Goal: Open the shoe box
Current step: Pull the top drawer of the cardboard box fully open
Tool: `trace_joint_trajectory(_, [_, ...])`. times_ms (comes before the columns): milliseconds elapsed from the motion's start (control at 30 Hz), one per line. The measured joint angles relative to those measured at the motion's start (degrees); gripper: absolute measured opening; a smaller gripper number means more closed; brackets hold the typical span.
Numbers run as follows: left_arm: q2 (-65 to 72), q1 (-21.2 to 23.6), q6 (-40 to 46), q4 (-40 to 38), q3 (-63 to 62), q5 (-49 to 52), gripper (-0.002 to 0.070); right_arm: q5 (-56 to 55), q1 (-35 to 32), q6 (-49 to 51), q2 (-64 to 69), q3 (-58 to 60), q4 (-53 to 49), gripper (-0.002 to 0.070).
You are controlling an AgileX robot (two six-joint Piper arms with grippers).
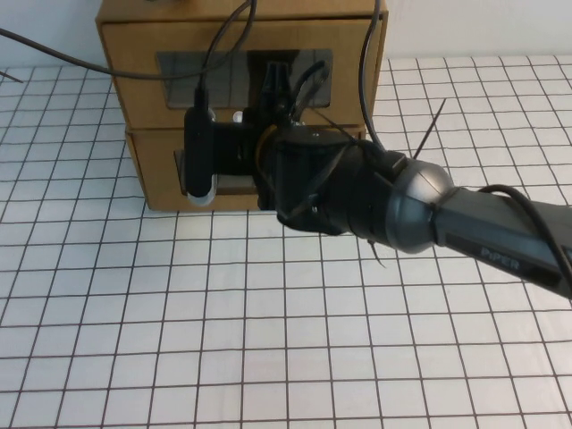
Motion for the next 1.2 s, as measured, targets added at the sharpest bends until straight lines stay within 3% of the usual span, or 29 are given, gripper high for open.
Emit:
trace_joint_trajectory(300, [0.0,0.0,-0.6,0.0,0.0,0.0,-0.0002,2.8,5.6,1.0,-8.7,11.8,1.6,0.001])
trace_joint_trajectory(633, [0.0,-0.1,-0.9,-0.1,0.0,0.3,-0.0002,6.0,15.4,10.4,-20.7,29.2,2.0,0.001])
trace_joint_trajectory(900, [0.0,-0.1,-1.5,-0.5,0.0,0.6,-0.0002,11.2,20.9,17.8,-23.8,32.8,2.3,0.0018])
trace_joint_trajectory(967, [0.0,-0.1,-1.5,-0.7,0.0,0.6,-0.0002,12.5,21.2,18.7,-23.8,32.8,3.1,0.0057])
trace_joint_trajectory(1133, [-0.5,-0.1,-1.5,-0.7,-0.7,2.4,-0.0002,14.4,21.2,19.2,-23.8,32.8,3.7,0.0289])
trace_joint_trajectory(1200, [-0.5,-0.1,-1.6,-0.7,-1.4,3.5,-0.0002,14.9,21.2,19.7,-23.8,32.9,3.8,0.0337])
